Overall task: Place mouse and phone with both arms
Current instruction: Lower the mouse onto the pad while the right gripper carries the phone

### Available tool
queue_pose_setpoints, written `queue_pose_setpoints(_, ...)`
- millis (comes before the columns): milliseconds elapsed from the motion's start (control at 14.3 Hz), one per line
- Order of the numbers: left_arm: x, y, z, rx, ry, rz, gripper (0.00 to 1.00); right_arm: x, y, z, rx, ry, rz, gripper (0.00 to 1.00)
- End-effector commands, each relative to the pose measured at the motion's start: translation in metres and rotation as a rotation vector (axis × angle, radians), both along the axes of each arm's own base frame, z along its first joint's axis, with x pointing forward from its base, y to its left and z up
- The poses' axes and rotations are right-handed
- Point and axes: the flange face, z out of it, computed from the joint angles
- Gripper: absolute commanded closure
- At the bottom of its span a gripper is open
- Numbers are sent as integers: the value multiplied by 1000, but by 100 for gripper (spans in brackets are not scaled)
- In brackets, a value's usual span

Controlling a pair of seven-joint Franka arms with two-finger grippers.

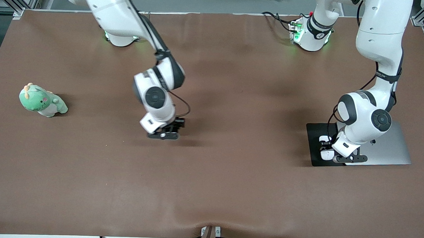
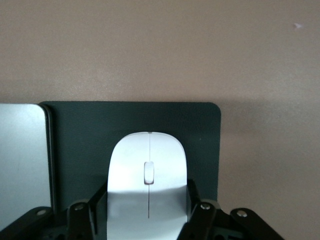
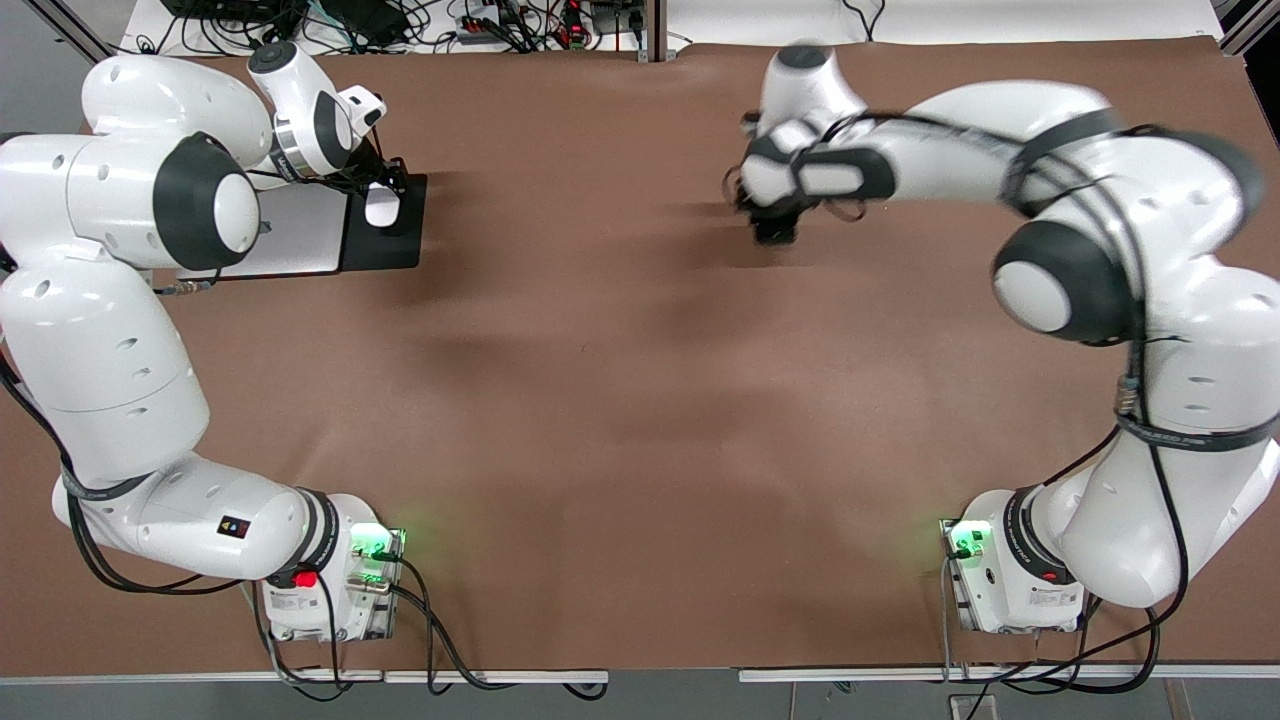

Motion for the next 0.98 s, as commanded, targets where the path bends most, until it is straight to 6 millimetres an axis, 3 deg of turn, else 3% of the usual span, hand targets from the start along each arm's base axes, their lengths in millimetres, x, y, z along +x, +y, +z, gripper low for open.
queue_pose_setpoints(0,6,-1,-4,-23,-14,25,100,17,-91,74,21,43,9,100)
queue_pose_setpoints(70,6,-2,-4,-26,-16,28,86,22,-125,89,27,61,21,100)
queue_pose_setpoints(140,6,-2,-4,-27,-16,31,45,25,-155,102,33,78,23,100)
queue_pose_setpoints(280,6,-3,-5,-26,-17,30,0,29,-223,116,49,104,-10,100)
queue_pose_setpoints(350,7,-3,-2,-26,-22,29,0,28,-250,117,56,116,-13,100)
queue_pose_setpoints(561,10,-6,9,-29,-39,26,0,17,-299,98,64,171,-57,100)
queue_pose_setpoints(771,21,-6,47,-44,-78,18,0,14,-353,88,75,179,-84,100)
queue_pose_setpoints(911,28,-7,68,-64,-61,10,0,7,-368,70,63,173,-96,100)
